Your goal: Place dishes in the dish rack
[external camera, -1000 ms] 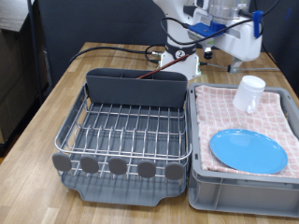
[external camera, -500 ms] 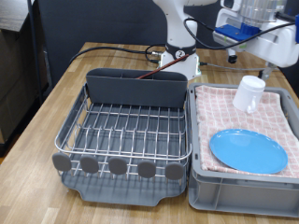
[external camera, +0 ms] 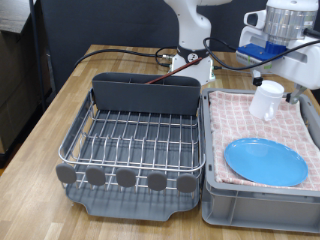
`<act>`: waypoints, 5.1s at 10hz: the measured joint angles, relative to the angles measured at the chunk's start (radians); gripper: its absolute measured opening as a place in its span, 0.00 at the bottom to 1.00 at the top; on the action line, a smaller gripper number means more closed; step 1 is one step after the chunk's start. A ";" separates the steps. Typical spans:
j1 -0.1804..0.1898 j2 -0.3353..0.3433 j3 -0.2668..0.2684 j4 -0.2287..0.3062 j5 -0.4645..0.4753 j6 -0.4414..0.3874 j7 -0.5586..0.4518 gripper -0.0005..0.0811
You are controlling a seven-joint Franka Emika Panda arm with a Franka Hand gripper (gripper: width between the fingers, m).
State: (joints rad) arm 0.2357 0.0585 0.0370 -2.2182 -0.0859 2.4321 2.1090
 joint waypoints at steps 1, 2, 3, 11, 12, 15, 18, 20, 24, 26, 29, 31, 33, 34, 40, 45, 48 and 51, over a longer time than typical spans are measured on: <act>-0.004 0.007 -0.004 -0.031 0.005 0.072 0.000 0.99; -0.008 0.012 -0.008 -0.065 0.021 0.139 0.001 0.99; -0.011 0.014 -0.011 -0.101 0.049 0.193 0.001 0.99; -0.023 0.017 0.005 -0.224 0.379 0.383 -0.371 0.99; -0.024 0.020 0.009 -0.239 0.422 0.411 -0.431 0.99; -0.024 0.039 0.012 -0.262 0.508 0.442 -0.530 0.99; -0.040 0.075 0.027 -0.262 0.623 0.461 -0.652 0.99; -0.078 0.108 0.077 -0.259 0.781 0.515 -0.826 0.99; -0.136 0.148 0.151 -0.243 0.973 0.557 -1.041 0.99; -0.145 0.156 0.161 -0.234 0.995 0.559 -1.072 0.99; -0.147 0.169 0.166 -0.218 1.016 0.559 -1.092 0.99; -0.158 0.186 0.183 -0.198 1.058 0.559 -1.134 0.99; -0.159 0.204 0.186 -0.178 1.060 0.559 -1.141 0.99; -0.159 0.211 0.186 -0.168 1.059 0.558 -1.142 0.99; -0.149 0.228 0.180 -0.144 1.043 0.557 -1.134 0.99; -0.146 0.229 0.184 -0.144 1.046 0.562 -1.127 0.37; -0.146 0.229 0.187 -0.144 1.046 0.566 -1.132 0.15; -0.148 0.223 0.189 -0.145 1.042 0.550 -1.159 0.07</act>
State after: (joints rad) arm 0.0879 0.2815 0.2260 -2.3633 0.9558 2.9821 0.9498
